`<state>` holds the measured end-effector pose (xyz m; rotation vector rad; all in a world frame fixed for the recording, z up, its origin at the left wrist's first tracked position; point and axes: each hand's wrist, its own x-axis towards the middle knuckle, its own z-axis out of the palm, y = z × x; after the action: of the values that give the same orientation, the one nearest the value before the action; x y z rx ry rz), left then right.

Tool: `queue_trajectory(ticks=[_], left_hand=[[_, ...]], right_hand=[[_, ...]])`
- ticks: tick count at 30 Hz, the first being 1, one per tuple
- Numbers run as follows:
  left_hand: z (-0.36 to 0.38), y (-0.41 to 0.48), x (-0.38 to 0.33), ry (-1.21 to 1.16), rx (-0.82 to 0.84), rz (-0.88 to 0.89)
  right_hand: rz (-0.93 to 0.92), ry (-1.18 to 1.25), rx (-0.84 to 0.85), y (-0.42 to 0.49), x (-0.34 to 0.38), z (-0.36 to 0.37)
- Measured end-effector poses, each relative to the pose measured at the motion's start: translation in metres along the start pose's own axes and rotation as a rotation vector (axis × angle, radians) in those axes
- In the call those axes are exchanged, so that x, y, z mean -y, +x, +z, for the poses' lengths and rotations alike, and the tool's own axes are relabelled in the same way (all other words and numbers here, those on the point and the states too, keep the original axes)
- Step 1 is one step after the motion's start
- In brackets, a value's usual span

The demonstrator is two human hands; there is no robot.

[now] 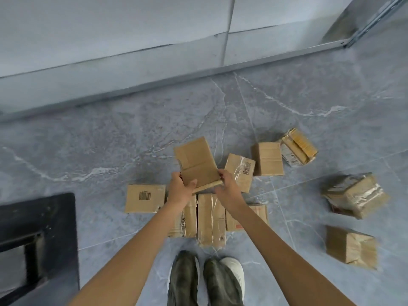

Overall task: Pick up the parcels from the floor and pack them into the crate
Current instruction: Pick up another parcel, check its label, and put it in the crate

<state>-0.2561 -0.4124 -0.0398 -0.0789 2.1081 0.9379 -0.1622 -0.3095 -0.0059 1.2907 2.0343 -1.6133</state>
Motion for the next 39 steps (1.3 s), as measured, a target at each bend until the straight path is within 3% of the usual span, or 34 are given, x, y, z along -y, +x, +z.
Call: queue_trajectory(ticks=[6,12,16,20,22,25,28,31,37,39], left_hand=[[-0.08,-0.15,-0.157,-0.3,-0.12,0.086],[-0.189,-0.285,-0.366,-0.487,-0.08,0.167],[-0.258,-0.371,-0.464,-0.574,-0.102,0.225],[-0.31,-0.459,-0.534,-0.629,-0.124,0.363],[-0.329,-0.502,-0.56,-0.653,-0.094,0.419],[-0.345,-0.556,-0.588,-0.686,-0.018,0.508],[-0.353,-0.599,-0.602,-0.708,0.057,0.594],[-0.367,-0.628,-0.604,-0.648,0.106,0.632],[-0.432,-0.672,-0.605,-0.625,-0.043,0.682],[-0.452,-0.681,-0.604,-0.53,-0.016,0.651]], right_hand=[[-0.241,-0.027,-0.146,-0.142,0.157,-0.09],[-0.596,-0.103,-0.191,-0.286,0.366,-0.191],[-0.772,0.108,-0.313,-0.36,0.465,-0.249],[-0.692,0.419,-0.506,-0.42,0.537,-0.307],[-0.545,0.449,-0.442,-0.448,0.569,-0.326],[-0.349,0.612,-0.039,-0.492,0.609,-0.338],[-0.378,0.846,0.301,-0.526,0.63,-0.347],[-0.497,0.888,0.305,-0.549,0.64,-0.359],[-0.719,0.631,0.111,-0.583,0.652,-0.379],[-0.812,0.494,0.036,-0.592,0.65,-0.383]])
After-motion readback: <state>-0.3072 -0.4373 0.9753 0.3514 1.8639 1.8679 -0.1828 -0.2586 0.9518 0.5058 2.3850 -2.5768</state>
